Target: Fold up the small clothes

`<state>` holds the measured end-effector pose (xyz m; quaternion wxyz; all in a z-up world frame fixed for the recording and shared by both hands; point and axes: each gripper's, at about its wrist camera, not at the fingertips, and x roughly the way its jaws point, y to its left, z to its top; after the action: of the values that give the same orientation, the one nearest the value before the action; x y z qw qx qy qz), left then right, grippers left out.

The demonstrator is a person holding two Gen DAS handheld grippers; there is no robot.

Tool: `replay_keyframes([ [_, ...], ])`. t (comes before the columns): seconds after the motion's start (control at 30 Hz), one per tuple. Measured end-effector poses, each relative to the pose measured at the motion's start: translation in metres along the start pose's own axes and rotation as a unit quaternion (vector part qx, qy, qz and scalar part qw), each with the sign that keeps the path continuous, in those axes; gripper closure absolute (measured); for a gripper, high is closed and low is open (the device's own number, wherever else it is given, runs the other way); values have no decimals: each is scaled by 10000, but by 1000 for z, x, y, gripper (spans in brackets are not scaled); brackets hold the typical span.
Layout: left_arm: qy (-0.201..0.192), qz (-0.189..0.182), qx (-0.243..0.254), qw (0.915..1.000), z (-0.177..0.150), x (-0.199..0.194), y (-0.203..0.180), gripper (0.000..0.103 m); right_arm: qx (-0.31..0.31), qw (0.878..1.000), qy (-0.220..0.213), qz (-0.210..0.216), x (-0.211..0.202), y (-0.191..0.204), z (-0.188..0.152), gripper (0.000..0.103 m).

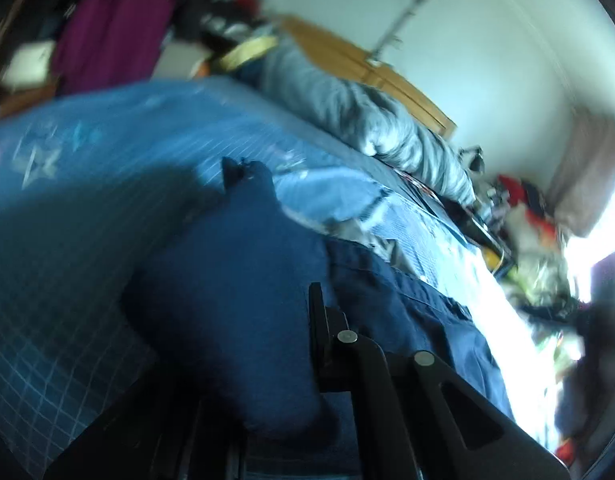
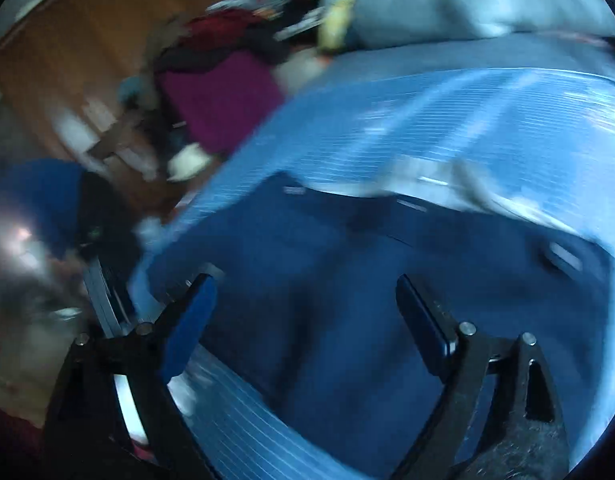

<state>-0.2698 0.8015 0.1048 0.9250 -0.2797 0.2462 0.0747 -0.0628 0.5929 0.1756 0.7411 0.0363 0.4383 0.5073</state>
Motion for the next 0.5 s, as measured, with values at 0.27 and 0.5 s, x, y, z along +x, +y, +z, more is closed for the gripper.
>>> replay_keyframes([
  [0.27,46,-54,1403,9901,-2,8,-77,97,-458,9864,1561,242,139,38,76,12],
  [0.5,323,-342,1973,9792,-11,31,-118,92,0,9925,1206,-180,140,-23,59,87],
])
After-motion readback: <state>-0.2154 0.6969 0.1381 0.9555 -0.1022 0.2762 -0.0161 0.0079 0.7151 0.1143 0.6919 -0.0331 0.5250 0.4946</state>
